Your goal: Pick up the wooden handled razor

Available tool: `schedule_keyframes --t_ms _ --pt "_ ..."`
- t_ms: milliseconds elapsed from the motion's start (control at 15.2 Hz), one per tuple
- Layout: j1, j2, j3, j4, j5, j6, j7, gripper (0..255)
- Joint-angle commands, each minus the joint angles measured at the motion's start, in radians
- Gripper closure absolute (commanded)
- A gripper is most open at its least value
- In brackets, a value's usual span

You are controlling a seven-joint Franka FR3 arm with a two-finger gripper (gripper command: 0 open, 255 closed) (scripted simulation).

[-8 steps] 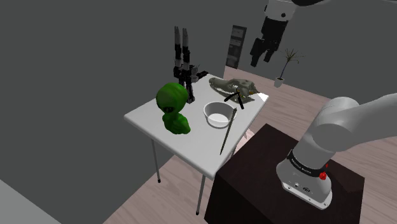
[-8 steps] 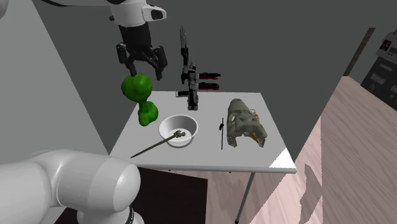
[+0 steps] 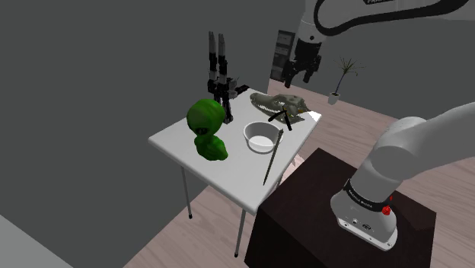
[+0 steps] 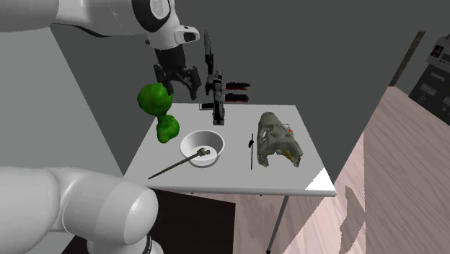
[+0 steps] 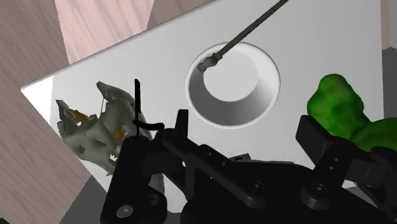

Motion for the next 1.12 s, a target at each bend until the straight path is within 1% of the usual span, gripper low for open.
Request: schedule_keyframes --t_ms 0,264,528,792,1056 --pt "-0.026 0.058 0.014 -0.006 -0.021 0.067 0.061 0" --pt "-0.082 0.191 0.038 0.006 -0.075 0.189 0.187 0" --pt "-0.139 0.331 0.055 0.040 -0.145 0.288 0.323 0" --pt "-0.191 0.472 0.061 0.095 -0.230 0.363 0.469 0" --pt "-0.231 0.609 0.050 0.167 -0.320 0.411 0.616 0"
